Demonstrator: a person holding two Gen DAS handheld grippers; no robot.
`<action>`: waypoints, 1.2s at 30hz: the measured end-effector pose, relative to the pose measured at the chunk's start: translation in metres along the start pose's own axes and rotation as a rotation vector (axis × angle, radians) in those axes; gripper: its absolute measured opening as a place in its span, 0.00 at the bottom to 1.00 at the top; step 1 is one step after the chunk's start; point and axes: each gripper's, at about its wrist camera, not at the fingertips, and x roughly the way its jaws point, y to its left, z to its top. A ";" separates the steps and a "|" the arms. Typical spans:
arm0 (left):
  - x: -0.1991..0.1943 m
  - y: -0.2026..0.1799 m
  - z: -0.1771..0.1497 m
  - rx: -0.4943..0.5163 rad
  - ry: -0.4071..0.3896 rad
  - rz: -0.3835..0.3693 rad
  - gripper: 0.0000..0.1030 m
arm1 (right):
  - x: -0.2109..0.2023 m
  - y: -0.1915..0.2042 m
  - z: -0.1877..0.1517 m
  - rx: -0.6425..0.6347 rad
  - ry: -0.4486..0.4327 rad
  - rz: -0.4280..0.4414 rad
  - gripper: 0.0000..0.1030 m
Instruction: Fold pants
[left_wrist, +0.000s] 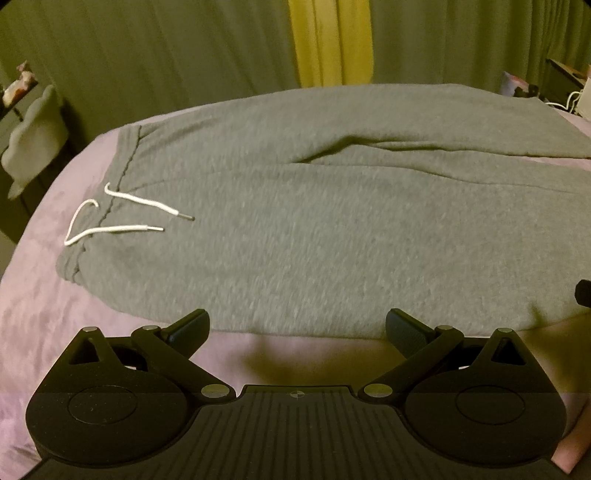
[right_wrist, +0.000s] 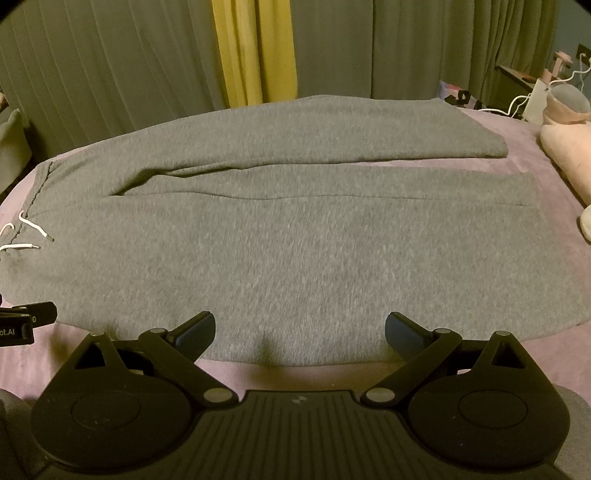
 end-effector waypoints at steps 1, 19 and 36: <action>0.000 0.000 0.000 -0.001 0.000 0.000 1.00 | 0.001 0.000 0.000 0.001 0.001 0.000 0.96; 0.004 0.002 0.000 -0.014 0.011 -0.007 1.00 | 0.005 -0.002 0.000 0.013 0.011 0.008 0.96; 0.013 0.006 0.001 -0.031 0.028 -0.008 1.00 | 0.013 -0.004 -0.003 0.021 0.029 0.009 0.96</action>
